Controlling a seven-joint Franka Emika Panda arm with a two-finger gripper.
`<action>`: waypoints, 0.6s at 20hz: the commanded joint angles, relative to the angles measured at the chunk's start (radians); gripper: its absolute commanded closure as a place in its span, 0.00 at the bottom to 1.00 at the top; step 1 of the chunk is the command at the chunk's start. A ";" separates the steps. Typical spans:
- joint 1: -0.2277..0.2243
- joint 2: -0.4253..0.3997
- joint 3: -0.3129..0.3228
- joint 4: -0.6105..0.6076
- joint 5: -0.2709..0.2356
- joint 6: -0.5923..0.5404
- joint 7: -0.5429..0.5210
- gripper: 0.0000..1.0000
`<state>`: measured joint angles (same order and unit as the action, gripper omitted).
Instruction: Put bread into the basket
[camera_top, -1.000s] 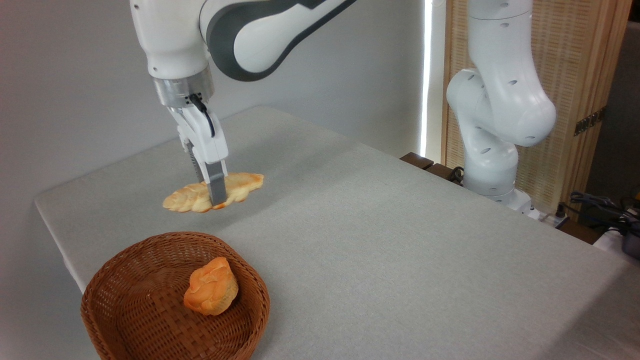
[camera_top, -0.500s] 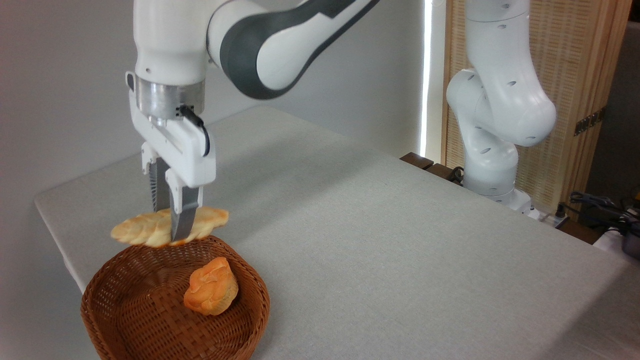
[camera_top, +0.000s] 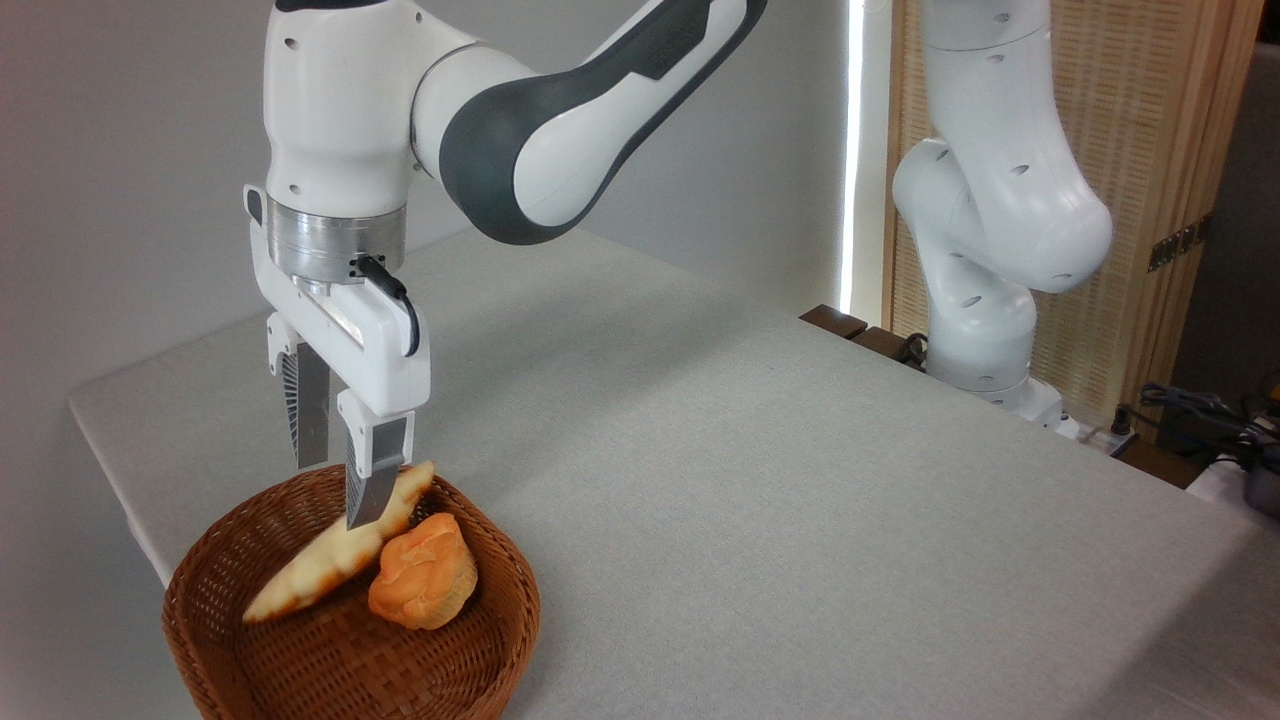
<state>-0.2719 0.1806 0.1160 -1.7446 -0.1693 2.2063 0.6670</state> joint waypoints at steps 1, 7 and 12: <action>-0.004 0.007 0.011 0.010 -0.018 0.012 0.023 0.00; 0.008 -0.018 0.034 0.010 -0.012 -0.035 0.017 0.00; 0.007 -0.062 0.045 0.011 0.065 -0.244 0.016 0.00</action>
<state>-0.2623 0.1511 0.1553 -1.7378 -0.1479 2.0847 0.6688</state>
